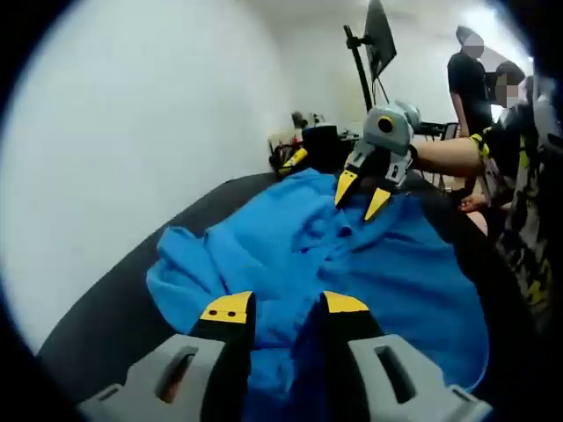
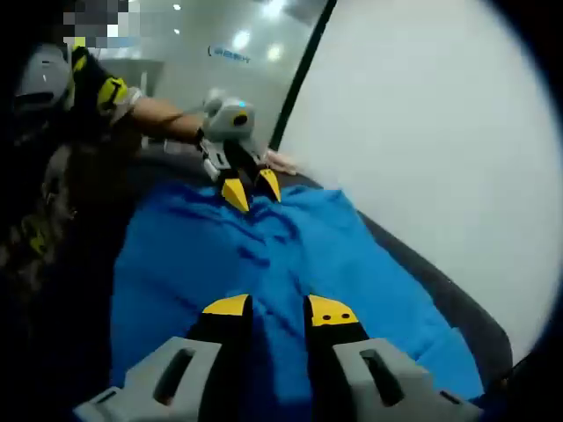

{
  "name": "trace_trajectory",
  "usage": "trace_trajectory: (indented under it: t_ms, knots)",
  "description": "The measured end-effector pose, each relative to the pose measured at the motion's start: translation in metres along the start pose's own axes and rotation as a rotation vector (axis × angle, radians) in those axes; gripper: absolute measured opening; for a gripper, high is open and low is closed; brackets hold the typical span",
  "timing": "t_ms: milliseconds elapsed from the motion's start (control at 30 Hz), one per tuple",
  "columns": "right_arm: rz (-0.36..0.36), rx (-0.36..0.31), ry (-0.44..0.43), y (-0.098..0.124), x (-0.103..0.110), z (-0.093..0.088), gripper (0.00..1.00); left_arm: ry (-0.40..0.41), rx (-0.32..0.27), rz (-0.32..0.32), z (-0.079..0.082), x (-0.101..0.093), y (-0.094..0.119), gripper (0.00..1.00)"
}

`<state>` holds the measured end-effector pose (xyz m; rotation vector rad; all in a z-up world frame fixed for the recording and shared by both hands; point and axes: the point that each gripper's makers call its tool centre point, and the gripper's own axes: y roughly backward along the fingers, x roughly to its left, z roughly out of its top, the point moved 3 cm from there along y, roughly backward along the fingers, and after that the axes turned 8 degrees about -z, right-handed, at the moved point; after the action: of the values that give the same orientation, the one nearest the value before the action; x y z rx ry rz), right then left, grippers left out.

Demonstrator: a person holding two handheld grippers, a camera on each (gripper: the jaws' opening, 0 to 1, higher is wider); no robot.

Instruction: Spread out the cloth and fold it

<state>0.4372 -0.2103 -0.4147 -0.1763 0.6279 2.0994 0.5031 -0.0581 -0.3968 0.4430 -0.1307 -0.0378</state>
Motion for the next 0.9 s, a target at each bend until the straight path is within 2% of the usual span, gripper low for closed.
trace_trajectory:
  t_ms: [33,67,100,133,167,200,233,267,300,333,367,433,467,500,567,600,633,667,700,733,767,800,833,900]
  knots:
    - [-0.011,-0.06,-0.054,-0.004,-0.003,0.005,0.21,-0.023,0.014,-0.005,-0.004,-0.004,-0.003,0.28]
    - [0.004,-0.073,-0.029,-0.004,-0.003,0.007,0.17,-0.098,0.033,-0.032,-0.007,-0.007,-0.006,0.28]
    - [-0.063,-0.031,-0.014,-0.005,-0.011,0.004,0.03,-0.091,0.017,-0.029,-0.009,-0.006,-0.007,0.25]
    - [-0.101,0.003,0.004,-0.002,-0.019,0.002,0.02,-0.062,-0.002,-0.037,-0.006,-0.006,-0.007,0.16]
    - [-0.066,-0.012,-0.007,0.0,-0.016,0.006,0.02,0.031,0.005,-0.023,-0.006,-0.004,-0.003,0.09]
    - [-0.015,-0.046,-0.053,0.002,-0.013,0.013,0.02,0.023,0.013,-0.001,-0.004,0.001,0.001,0.07]
    - [-0.011,-0.078,-0.13,0.007,-0.017,0.019,0.02,0.011,0.022,-0.007,-0.002,0.002,0.005,0.05]
    - [-0.004,-0.089,-0.152,0.009,-0.017,0.022,0.02,0.023,0.014,-0.005,0.0,0.004,0.014,0.04]
    - [0.039,-0.133,-0.2,0.019,-0.016,0.033,0.02,0.069,-0.03,-0.021,0.007,0.002,0.022,0.04]
    - [0.052,-0.162,-0.229,0.025,-0.019,0.04,0.02,0.125,-0.052,-0.026,0.009,0.002,0.031,0.04]
    - [0.056,-0.203,-0.277,0.034,-0.024,0.051,0.02,0.233,-0.116,-0.068,0.02,-0.001,0.042,0.04]
    - [0.089,-0.288,-0.287,0.05,-0.027,0.068,0.02,0.406,-0.211,-0.117,0.034,-0.002,0.059,0.04]
    - [0.093,-0.303,-0.305,0.056,-0.029,0.072,0.02,0.507,-0.255,-0.146,0.042,-0.001,0.071,0.04]
    - [0.106,-0.329,-0.311,0.063,-0.03,0.079,0.02,0.536,-0.294,-0.155,0.047,0.001,0.079,0.04]
    - [0.133,-0.352,-0.293,0.071,-0.026,0.086,0.02,0.518,-0.353,-0.117,0.059,0.007,0.093,0.04]
    - [0.168,-0.369,-0.281,0.075,-0.02,0.089,0.02,0.558,-0.419,-0.131,0.071,0.007,0.1,0.04]
    - [0.175,-0.355,-0.263,0.077,-0.016,0.088,0.02,0.598,-0.434,-0.139,0.074,0.005,0.102,0.04]
    - [0.176,-0.338,-0.226,0.078,-0.01,0.085,0.02,0.652,-0.438,-0.146,0.077,0.003,0.105,0.04]
    - [0.179,-0.334,-0.241,0.078,-0.007,0.083,0.02,0.703,-0.438,-0.152,0.075,0.0,0.105,0.04]
    - [0.222,-0.317,-0.261,0.079,0.002,0.079,0.02,0.704,-0.401,-0.16,0.069,-0.005,0.103,0.05]
    - [0.246,-0.297,-0.242,0.078,0.009,0.073,0.02,0.669,-0.325,-0.153,0.053,-0.013,0.1,0.05]
    - [0.267,-0.247,-0.214,0.075,0.018,0.061,0.02,0.637,-0.255,-0.146,0.038,-0.019,0.097,0.05]
    - [0.283,-0.189,-0.194,0.072,0.028,0.047,0.02,0.601,-0.188,-0.119,0.017,-0.026,0.093,0.06]
    - [0.289,-0.139,-0.171,0.064,0.038,0.03,0.02,0.565,-0.16,-0.12,-0.003,-0.036,0.086,0.06]
